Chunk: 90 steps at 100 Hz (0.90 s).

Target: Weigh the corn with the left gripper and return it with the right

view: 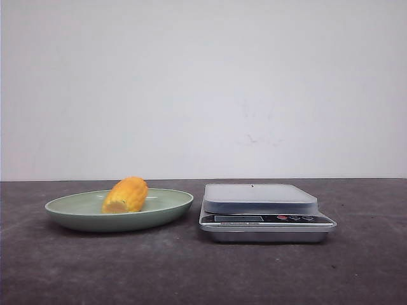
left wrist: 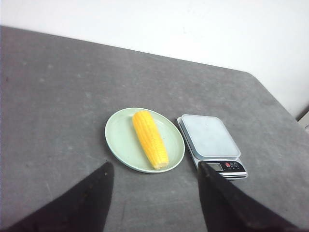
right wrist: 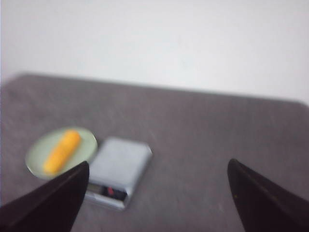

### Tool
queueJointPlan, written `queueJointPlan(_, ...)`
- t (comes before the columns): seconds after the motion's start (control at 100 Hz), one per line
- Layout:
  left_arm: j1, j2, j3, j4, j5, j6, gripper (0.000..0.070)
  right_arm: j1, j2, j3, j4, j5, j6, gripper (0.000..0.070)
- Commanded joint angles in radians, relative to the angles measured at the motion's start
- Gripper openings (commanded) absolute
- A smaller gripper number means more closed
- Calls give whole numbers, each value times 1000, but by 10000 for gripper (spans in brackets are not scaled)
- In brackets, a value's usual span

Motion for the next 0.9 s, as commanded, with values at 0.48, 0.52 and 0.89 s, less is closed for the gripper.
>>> queueJointPlan(0.48,-5,1,-113,171,33,-15,295,-3,-69,-523,466,-179,-28,353)
queueJointPlan(0.52,-5,1,-113,178,31,-14,234,-3,-70,-523,469,-177,-31,230)
queueJointPlan(0.89,-5,1,-113,238,32,25,12,-3,-71,-523,474,-177,-33,12)
